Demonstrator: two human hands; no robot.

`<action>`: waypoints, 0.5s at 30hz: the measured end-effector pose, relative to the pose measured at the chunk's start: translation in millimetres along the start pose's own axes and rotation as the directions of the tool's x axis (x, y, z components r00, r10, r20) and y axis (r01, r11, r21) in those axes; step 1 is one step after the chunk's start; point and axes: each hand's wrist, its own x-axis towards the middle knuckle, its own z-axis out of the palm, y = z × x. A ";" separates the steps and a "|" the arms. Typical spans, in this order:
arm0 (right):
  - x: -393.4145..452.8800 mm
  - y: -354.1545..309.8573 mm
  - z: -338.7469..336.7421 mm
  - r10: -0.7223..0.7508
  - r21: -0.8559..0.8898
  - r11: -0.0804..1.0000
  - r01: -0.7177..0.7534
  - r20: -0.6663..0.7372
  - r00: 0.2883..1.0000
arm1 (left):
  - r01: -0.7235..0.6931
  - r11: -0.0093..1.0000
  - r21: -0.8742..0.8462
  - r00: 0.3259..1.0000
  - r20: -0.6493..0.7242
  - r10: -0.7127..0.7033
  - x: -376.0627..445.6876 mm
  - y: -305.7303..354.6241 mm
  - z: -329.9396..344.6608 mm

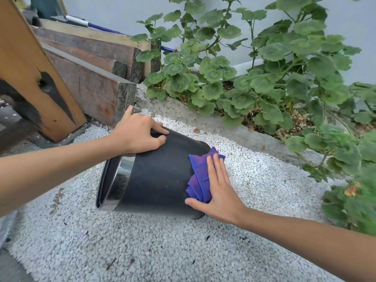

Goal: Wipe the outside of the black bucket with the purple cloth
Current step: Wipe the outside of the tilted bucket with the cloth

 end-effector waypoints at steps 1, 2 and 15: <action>-2.5 -1.6 1.7 0.004 -0.008 1.000 -0.004 -0.001 1.000 | 0.001 1.000 0.004 1.000 -0.001 -0.001 0.8 0.2 0.1; -5.1 -3.1 3.3 0.011 -0.006 1.000 -0.011 0.000 1.000 | 0.007 1.000 0.007 1.000 0.002 -0.007 1.4 0.3 0.3; -29.7 -3.6 18.6 0.072 0.177 0.982 -0.063 -0.047 0.996 | 0.105 0.992 -0.064 0.994 0.008 -0.105 4.1 19.4 -5.4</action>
